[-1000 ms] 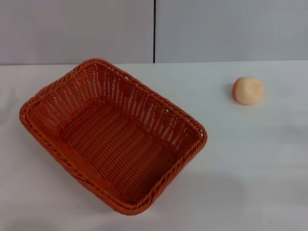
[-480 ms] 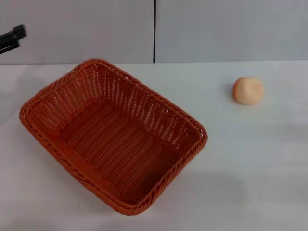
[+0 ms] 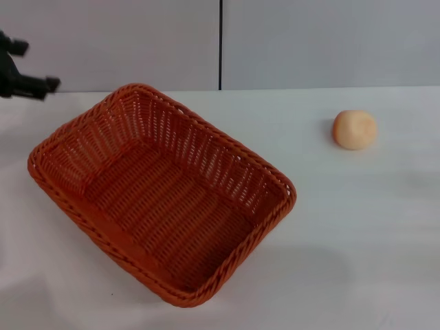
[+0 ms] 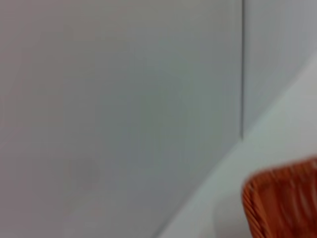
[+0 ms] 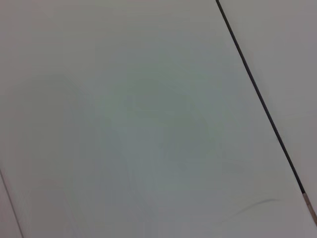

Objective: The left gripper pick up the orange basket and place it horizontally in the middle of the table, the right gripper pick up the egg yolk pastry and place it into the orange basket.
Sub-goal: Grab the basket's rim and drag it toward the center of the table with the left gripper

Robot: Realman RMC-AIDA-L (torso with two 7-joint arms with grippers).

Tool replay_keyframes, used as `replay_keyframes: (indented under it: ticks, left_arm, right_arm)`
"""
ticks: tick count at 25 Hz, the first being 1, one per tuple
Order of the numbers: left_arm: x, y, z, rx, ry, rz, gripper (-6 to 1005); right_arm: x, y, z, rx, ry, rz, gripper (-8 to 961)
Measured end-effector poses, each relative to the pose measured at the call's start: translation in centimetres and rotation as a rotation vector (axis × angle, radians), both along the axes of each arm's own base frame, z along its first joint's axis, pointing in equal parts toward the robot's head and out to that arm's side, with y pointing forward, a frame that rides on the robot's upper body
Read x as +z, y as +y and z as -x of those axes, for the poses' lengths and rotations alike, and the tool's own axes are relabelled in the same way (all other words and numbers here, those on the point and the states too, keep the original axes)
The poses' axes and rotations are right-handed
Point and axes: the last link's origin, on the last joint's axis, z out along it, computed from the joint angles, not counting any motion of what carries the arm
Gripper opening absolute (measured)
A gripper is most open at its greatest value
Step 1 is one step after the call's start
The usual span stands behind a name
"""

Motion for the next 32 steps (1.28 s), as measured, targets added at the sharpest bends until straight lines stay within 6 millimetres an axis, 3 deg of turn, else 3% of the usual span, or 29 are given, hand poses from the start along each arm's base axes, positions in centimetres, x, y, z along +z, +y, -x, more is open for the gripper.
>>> replay_keyframes:
  ticks: [6,15,32]
  left_arm:
    - [-3.5,0.9,-2.2,0.083,0.338,0.153,768]
    - [-4.5,1.0,-5.0,0.110,0.343,0.287,760]
    - [-7.7,1.6,-4.7,0.187,0.332,0.313,744]
  right_arm:
    - [-0.1,0.3,0.2,0.009,0.007,0.002,650]
    - [-0.3,0.3,0.1,-0.003,0.005,0.001,651]
    - [-1.2,0.8,-0.1,-0.024,0.003,0.013,650]
